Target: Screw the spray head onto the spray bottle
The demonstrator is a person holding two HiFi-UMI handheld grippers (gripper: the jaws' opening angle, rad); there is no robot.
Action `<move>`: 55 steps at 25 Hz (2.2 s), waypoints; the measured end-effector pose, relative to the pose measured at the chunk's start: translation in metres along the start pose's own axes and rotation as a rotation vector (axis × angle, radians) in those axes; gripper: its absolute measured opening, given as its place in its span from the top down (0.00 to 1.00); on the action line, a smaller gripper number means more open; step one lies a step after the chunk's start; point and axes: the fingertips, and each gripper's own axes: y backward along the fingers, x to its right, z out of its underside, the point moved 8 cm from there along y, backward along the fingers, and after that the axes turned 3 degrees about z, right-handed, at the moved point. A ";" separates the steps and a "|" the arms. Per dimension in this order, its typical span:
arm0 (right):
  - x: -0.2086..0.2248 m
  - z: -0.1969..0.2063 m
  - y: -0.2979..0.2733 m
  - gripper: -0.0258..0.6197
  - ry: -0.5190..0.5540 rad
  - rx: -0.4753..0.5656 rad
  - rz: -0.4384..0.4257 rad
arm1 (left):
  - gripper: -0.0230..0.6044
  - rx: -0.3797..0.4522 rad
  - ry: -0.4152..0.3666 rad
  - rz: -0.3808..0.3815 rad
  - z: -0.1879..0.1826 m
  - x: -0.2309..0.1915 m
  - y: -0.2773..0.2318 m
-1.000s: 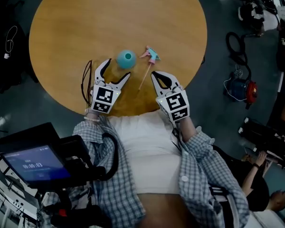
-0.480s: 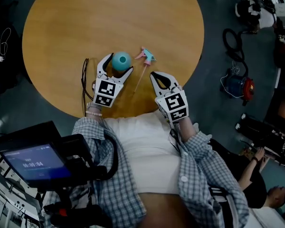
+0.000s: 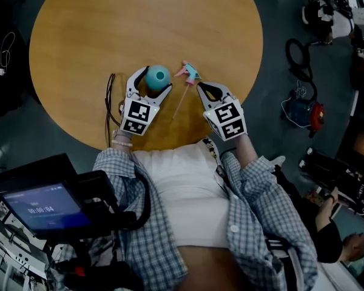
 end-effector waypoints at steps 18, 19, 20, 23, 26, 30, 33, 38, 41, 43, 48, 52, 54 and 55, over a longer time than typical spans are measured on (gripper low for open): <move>0.051 -0.012 -0.088 0.72 -0.182 -0.288 -0.242 | 0.35 -0.012 0.007 0.029 0.011 0.016 -0.005; 0.052 -0.010 -0.090 0.72 -0.208 -0.291 -0.251 | 0.35 -0.012 0.005 0.031 0.010 0.017 -0.005; 0.051 -0.009 -0.092 0.72 -0.234 -0.292 -0.264 | 0.35 -0.012 0.004 0.032 0.010 0.018 -0.005; 0.053 -0.008 -0.094 0.72 -0.281 -0.302 -0.282 | 0.35 -0.011 -0.004 0.036 0.008 0.019 -0.005; 0.055 -0.009 -0.093 0.73 -0.285 -0.306 -0.300 | 0.35 -0.008 -0.006 0.037 0.007 0.019 -0.004; 0.053 -0.008 -0.093 0.80 -0.317 -0.304 -0.316 | 0.35 -0.007 -0.005 0.037 0.007 0.019 -0.005; 0.053 -0.008 -0.092 0.80 -0.322 -0.289 -0.305 | 0.35 -0.006 0.004 0.037 0.008 0.019 -0.006; 0.053 -0.016 -0.080 0.80 -0.257 -0.239 -0.251 | 0.35 -0.009 0.008 0.038 0.009 0.018 -0.007; 0.059 -0.029 -0.067 0.80 -0.199 -0.179 -0.198 | 0.35 -0.006 0.009 0.040 0.010 0.016 -0.009; 0.065 -0.041 -0.056 0.80 -0.146 -0.131 -0.153 | 0.35 -0.004 0.010 0.041 0.010 0.014 -0.011; 0.078 -0.085 -0.016 0.80 -0.070 0.022 -0.059 | 0.35 -0.008 0.016 0.044 0.011 0.011 -0.017; 0.080 -0.130 0.021 0.80 0.047 0.165 0.029 | 0.35 -0.013 0.019 0.047 0.012 0.008 -0.019; 0.078 -0.150 0.039 0.80 0.112 0.240 0.077 | 0.35 -0.013 0.022 0.048 0.012 0.008 -0.020; 0.076 -0.161 0.048 0.80 0.138 0.279 0.095 | 0.35 -0.013 0.022 0.048 0.012 0.008 -0.021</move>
